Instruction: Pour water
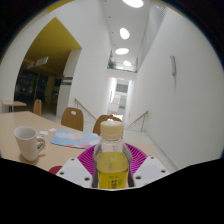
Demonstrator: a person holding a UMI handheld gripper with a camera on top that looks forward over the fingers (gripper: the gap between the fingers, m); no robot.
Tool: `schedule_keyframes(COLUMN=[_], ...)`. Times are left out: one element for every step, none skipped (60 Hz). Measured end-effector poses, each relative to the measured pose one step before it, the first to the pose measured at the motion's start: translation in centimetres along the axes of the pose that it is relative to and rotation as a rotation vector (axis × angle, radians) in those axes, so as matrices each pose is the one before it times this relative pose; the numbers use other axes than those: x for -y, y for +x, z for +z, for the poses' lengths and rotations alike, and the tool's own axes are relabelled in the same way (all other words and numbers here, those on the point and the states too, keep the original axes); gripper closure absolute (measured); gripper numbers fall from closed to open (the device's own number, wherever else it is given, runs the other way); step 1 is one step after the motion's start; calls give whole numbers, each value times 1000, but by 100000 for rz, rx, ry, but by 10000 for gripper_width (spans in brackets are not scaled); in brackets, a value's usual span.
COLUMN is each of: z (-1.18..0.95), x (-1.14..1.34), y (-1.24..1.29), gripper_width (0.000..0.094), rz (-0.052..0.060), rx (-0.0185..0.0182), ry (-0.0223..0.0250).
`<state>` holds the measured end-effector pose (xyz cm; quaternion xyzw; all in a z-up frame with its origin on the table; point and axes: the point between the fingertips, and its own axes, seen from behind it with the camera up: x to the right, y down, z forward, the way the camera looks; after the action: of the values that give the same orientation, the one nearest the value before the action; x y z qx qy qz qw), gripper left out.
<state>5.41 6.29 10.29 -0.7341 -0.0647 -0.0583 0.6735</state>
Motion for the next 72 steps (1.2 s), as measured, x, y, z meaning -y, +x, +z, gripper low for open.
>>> schedule_keyframes(z=[82,74,74,-26,101,244,43,123,121,194,191,222,108,373,-12,63,42,84,69,-128,-120,18,-70,-31,-29,-134,-81,-62,-128,-963,941,-128,-55,-106,-117,-136,-106,-958,595,99,1,625,-20,161,13,-1701,10,30,-28,-1562,1716,-365,9,386,13,-397,-415,-333,1045,-299,-317,-291,-283,-294,114,-281,-256,-289,-315,-336,-352,-267], x=[773,848,920,767,1244,976,1179,1153,1185,1176,1201,1124,909,1051,1201,1172,1181,1099,986,514,682,-345,618,436,381,307,310,213,175,582,-466,72,125,6,-58,-62,-90,-676,34,-243,-371,-3,-530,-434,-642,-560,-737,-738,-716,-673,-255,-675,-290,-80,-651,-684,-1073,-744,-534,-623,-604,-668,-589,-564,-879,-418,-377,-273,-214,-175,-269,-181], y=[-76,-147,-237,-167,-461,-881,-468,-404,-355,-286,-191,-147,718,-513,-109,-123,-188,-161,-91,-240,-167,667,-318,-199,-152,-35,-35,-164,-291,-709,320,-258,-123,-54,13,60,71,-367,617,350,399,752,718,910,967,-309,905,923,829,1704,-221,100,-211,-556,-178,-486,-508,-318,-364,-260,-443,-139,-194,-95,1021,-353,46,-130,-245,-374,-304,-105], gripper_width=[526,525,526,525,525,525,526,524,526,526,527,526,527,526,528,524,524,522,524,528,525,524,524,526,526,523,523,522,523,523,522,523,522,521,523,522,523,523,525,525,524,523,523,524,525,527,523,523,522,525,525,523,520,524,523,521,521,521,520,520,521,521,522,521,521,521,522,522,522,522,522,522], rz=[-5003,-5872,-6639,-6415,-7728,-7279,-7838,-7974,-8174,-8269,-8462,-9128,-9861,-9314,-9778,-9578,-9233,-8508,-7839,-8313,-7442,-6734,-6549,-6085,-5711,-5122,-4511,-3930,-3423,-3512,-1689,-833,18,507,638,665,856,1231,2276,3064,4207,4728,6919,8154,8983,10843,10703,11868,13088,13591,14155,15066,14911,14289,13641,12821,11199,10026,8524,6736,4727,3220,1685,816,589,-1623,-1249,-1133,-943,-773,-579,-219], rx=[-1462,-1201,-977,-128,-966,-866,-330,-318,-625,-1024,-1286,-1204,763,-2082,-1228,-888,-618,-576,-250,1507,262,3800,660,247,73,-178,-254,167,731,389,3161,1021,753,167,-178,-173,-250,-415,-582,-646,-683,-384,-1258,-1583,-1741,-6307,-1512,-1360,-865,-1774,2712,1342,2886,3303,3806,3147,3025,2206,2148,1813,1507,774,412,160,-353,581,-279,109,506,746,578,204], ry=[974,957,874,1054,1367,1580,1248,1176,1246,1300,1316,1164,1577,1675,1834,1850,1923,1732,1534,1167,64,3382,593,352,125,105,242,282,232,-2307,4102,159,-35,-194,-156,69,138,21,-433,-358,-372,463,-493,-747,-910,-4286,-1326,-1584,-1744,-207,-1692,-1222,-1704,-1879,-399,-1611,-1980,-1071,-338,-667,-787,-855,-823,-713,-480,-543,-371,-230,-327,-578,-755,-841])
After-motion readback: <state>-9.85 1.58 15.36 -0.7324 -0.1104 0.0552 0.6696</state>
